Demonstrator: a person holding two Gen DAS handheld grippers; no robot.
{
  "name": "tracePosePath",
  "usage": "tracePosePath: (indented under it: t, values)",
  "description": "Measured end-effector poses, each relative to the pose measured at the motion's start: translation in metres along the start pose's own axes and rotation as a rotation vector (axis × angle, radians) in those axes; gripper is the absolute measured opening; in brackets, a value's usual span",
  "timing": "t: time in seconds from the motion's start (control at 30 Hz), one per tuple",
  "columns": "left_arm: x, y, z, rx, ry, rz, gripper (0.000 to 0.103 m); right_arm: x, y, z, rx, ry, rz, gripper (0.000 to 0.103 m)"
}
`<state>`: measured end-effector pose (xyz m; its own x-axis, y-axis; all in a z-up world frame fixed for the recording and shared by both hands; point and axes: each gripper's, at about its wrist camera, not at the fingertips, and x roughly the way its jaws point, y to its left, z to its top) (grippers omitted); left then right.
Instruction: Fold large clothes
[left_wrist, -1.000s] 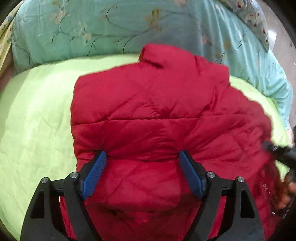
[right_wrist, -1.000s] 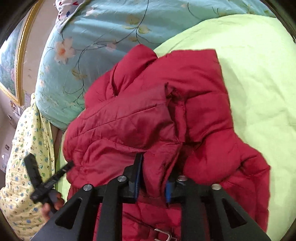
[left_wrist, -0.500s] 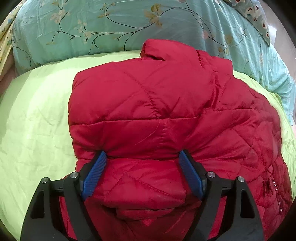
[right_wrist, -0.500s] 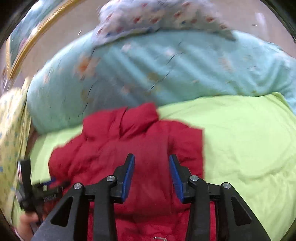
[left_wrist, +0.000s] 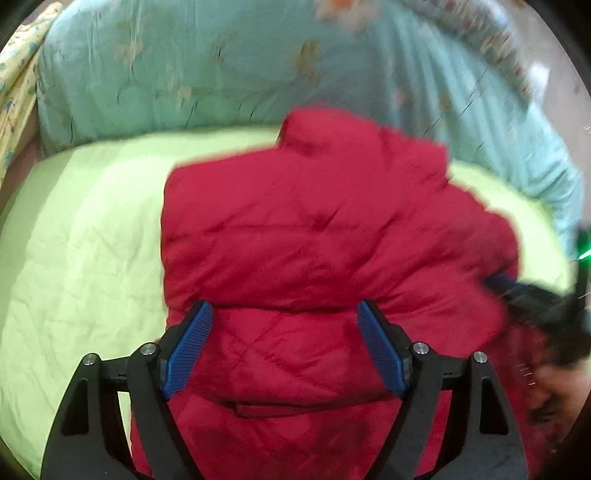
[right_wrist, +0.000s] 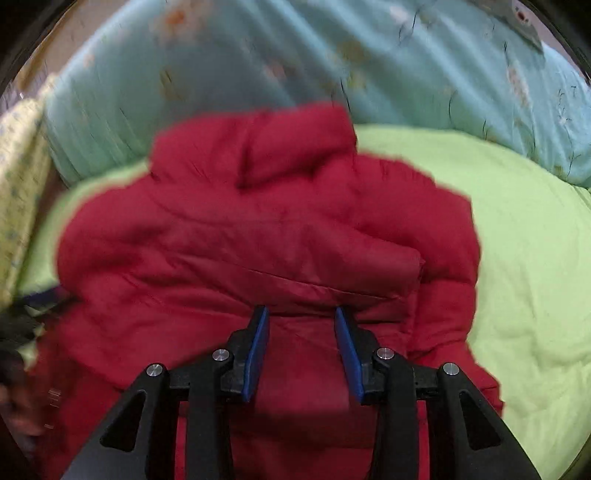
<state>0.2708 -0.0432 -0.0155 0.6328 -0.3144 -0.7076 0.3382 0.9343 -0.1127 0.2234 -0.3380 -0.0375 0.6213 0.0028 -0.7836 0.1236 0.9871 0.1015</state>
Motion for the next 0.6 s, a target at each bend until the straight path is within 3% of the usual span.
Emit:
tracePosePath:
  t: [0.1,0.2,0.3,0.5,0.6]
  values:
    - [-0.017,-0.015,0.012,0.038,-0.063,-0.033,0.081,0.006,-0.002,-0.005,0.000,-0.004,0.003,0.039]
    - [0.001,-0.029,0.020,0.080,-0.028,0.003,0.081,0.008,-0.003,-0.005,0.005,0.006,-0.005,0.039]
    - [0.044,-0.023,0.011,0.087,0.067,0.074,0.082,0.004,-0.002,-0.005,0.007,0.007,-0.004,0.039]
    - [0.053,-0.017,-0.001,0.078,0.063,0.074,0.083,-0.027,0.001,-0.005,0.009,-0.054,-0.021,0.039]
    - [0.046,-0.016,-0.001,0.078,0.071,0.081,0.083,-0.013,-0.003,-0.011,0.006,-0.006,-0.049,0.039]
